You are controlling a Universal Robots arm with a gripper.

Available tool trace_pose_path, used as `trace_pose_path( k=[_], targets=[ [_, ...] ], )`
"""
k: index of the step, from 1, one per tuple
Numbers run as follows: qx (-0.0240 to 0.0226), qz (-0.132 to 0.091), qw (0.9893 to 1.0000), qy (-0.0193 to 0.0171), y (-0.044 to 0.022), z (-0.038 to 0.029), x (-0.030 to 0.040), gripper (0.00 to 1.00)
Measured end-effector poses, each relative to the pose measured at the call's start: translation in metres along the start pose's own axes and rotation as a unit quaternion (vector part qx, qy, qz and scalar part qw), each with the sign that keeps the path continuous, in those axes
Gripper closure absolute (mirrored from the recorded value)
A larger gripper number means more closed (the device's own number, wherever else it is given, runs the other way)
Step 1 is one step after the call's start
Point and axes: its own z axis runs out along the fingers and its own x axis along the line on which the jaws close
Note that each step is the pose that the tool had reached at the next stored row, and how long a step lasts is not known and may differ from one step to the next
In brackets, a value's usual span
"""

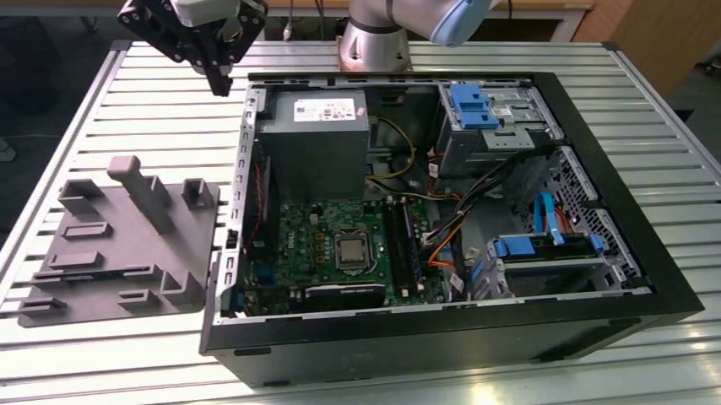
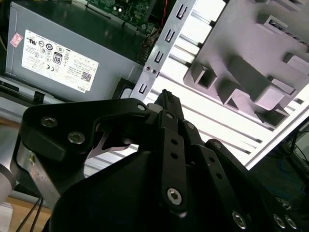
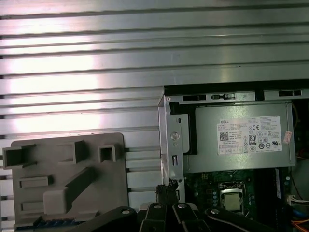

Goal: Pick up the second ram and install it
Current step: 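Reach for the second ram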

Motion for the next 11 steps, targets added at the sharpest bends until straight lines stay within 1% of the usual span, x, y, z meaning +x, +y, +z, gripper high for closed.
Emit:
trace_pose_path(
  k=[11],
  targets=[
    [0.0,0.0,1.0,0.0,-0.0006,0.0003,0.0071,0.89]
  ],
)
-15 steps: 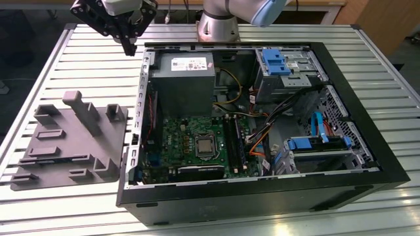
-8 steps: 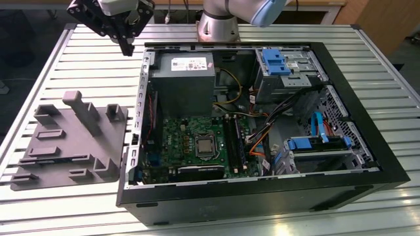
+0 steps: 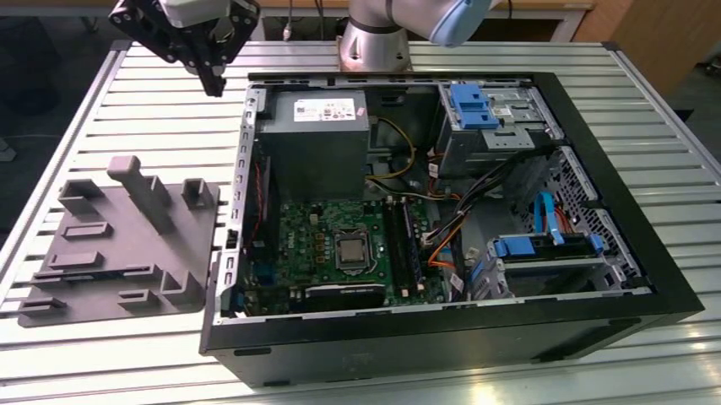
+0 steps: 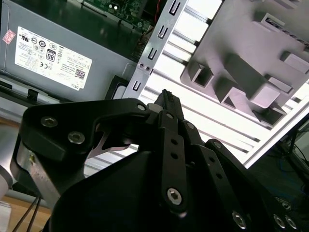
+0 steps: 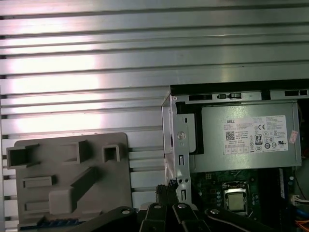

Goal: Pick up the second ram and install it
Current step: 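Reach for the second ram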

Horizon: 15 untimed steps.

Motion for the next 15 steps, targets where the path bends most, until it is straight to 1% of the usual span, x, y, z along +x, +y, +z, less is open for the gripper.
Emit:
trace_pose_path(
  k=[15],
  targets=[
    [0.0,0.0,1.0,0.0,-0.0017,0.0017,0.0088,0.89]
  ],
)
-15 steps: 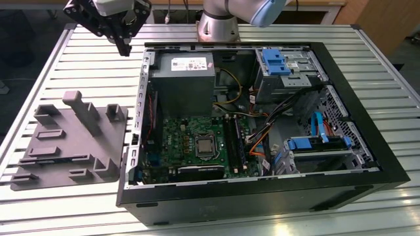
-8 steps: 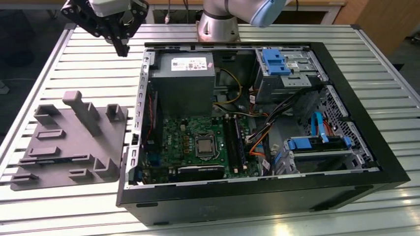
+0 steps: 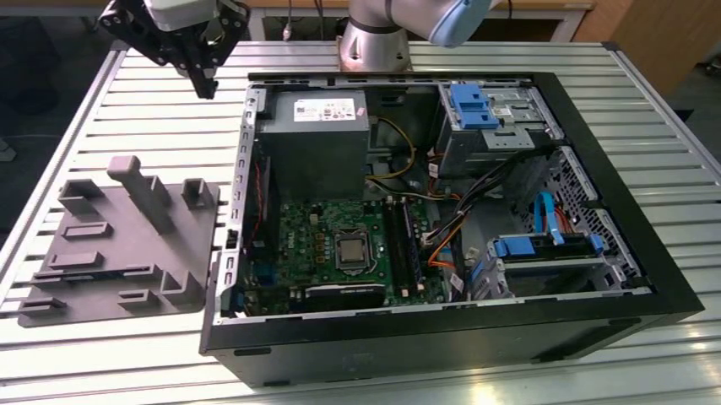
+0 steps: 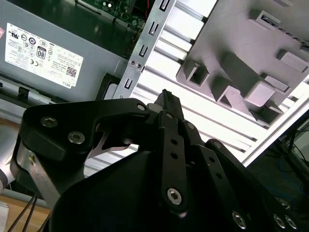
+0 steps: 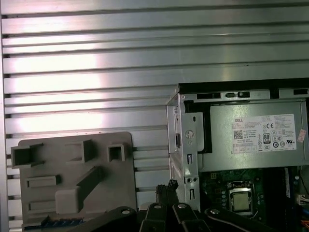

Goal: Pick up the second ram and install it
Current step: 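Reach for the second ram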

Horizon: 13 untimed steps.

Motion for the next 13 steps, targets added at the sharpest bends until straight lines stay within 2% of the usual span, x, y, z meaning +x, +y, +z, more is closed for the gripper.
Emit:
trace_pose_path(
  k=[13],
  targets=[
    [0.0,0.0,1.0,0.0,-0.002,0.001,0.0067,0.89]
  ],
)
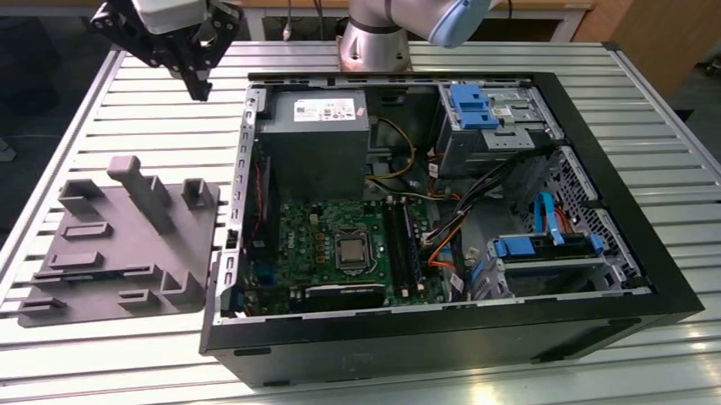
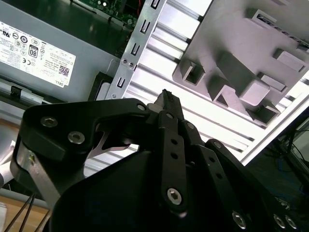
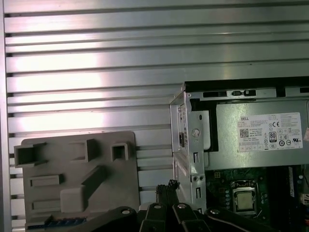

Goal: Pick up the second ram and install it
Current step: 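Reach for the second ram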

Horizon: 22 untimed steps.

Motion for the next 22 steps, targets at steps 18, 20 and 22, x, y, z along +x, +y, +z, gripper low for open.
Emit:
trace_pose_path(
  k=[18,20,22],
  targets=[
    [0.0,0.0,1.0,0.0,-0.0019,0.0007,0.0102,0.89],
    [0.0,0.0,1.0,0.0,-0.0021,0.0008,0.0112,0.89],
    [0.0,0.0,1.0,0.0,-0.0023,0.0009,0.0124,0.89]
  ],
)
